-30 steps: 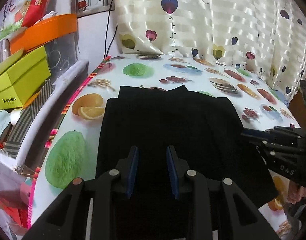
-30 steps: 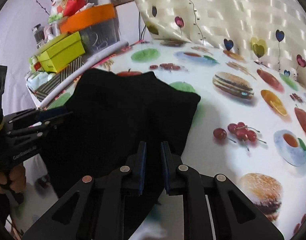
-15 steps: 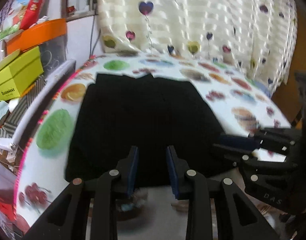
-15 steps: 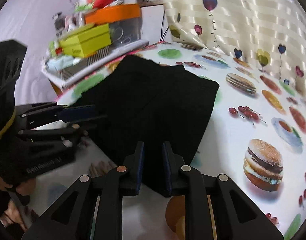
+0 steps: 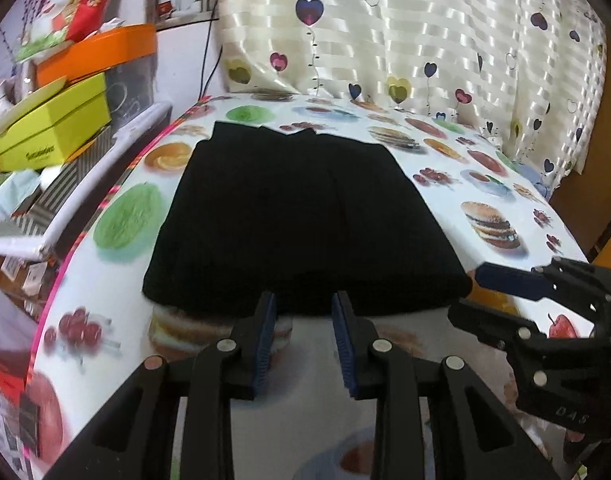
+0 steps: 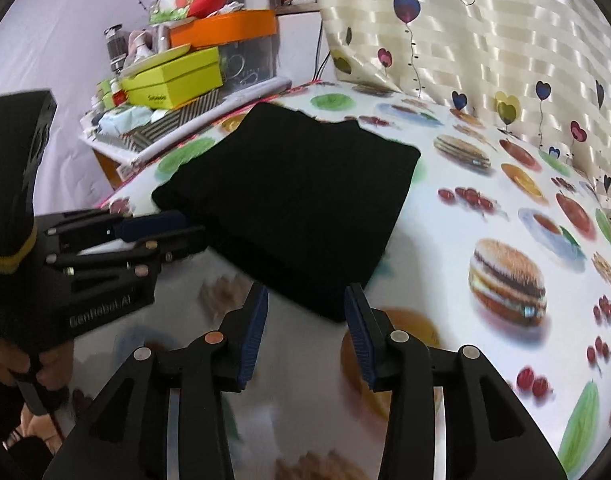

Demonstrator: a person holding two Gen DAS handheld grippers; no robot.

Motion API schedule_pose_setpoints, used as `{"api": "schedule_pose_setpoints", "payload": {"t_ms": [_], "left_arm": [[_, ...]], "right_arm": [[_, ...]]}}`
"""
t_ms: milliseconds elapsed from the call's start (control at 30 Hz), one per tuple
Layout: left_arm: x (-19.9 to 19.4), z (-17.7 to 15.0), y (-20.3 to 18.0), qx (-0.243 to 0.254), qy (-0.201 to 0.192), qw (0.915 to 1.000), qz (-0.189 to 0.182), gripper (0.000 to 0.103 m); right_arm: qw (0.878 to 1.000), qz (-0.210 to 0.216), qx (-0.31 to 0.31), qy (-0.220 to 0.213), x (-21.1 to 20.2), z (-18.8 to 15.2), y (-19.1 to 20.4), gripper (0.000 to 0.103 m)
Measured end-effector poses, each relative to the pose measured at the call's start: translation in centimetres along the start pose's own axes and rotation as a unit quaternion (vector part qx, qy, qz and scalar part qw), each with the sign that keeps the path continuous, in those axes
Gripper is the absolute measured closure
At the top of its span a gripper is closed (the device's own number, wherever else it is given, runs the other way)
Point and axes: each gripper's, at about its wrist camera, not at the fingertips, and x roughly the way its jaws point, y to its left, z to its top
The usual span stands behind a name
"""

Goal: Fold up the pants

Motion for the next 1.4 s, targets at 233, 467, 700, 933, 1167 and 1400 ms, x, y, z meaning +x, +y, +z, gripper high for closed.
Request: {"api": "schedule_pose_setpoints", "payload": {"t_ms": [233, 467, 700, 933, 1167, 1400], "left_arm": [[-0.8, -2.1, -0.5, 0.008, 0.016, 0.9997, 0.017, 0.071], [-0.5, -3.2, -0.7, 0.021, 0.032, 0.9987, 0.033, 0.07], [-0.4, -3.3, -0.7, 0.02, 0.025, 0.9984, 0.046, 0.056], [-0.3, -3.3, -0.2, 0.009, 0.025, 0.9984, 0.049, 0.05], [-0.3, -3.3, -0.3, 0.009, 0.025, 0.9985, 0.048, 0.049], [-0.2, -3.3, -0.4, 0.011, 0.026, 0.9986, 0.044, 0.045]], "right_arm": [[1.0, 0.0, -0.002, 0.015, -0.8, -2.4, 0.5, 0.062], [0.999, -0.007, -0.01, 0.031, -0.5, -3.6, 0.5, 0.061], [0.999, -0.01, -0.022, 0.032, -0.3, -4.2, 0.6, 0.055], [0.999, -0.007, -0.023, 0.033, -0.2, -4.2, 0.5, 0.05], [0.999, -0.008, -0.025, 0.033, -0.2, -4.2, 0.6, 0.049], [0.999, -0.008, -0.025, 0.033, -0.2, -4.2, 0.6, 0.048]]}}
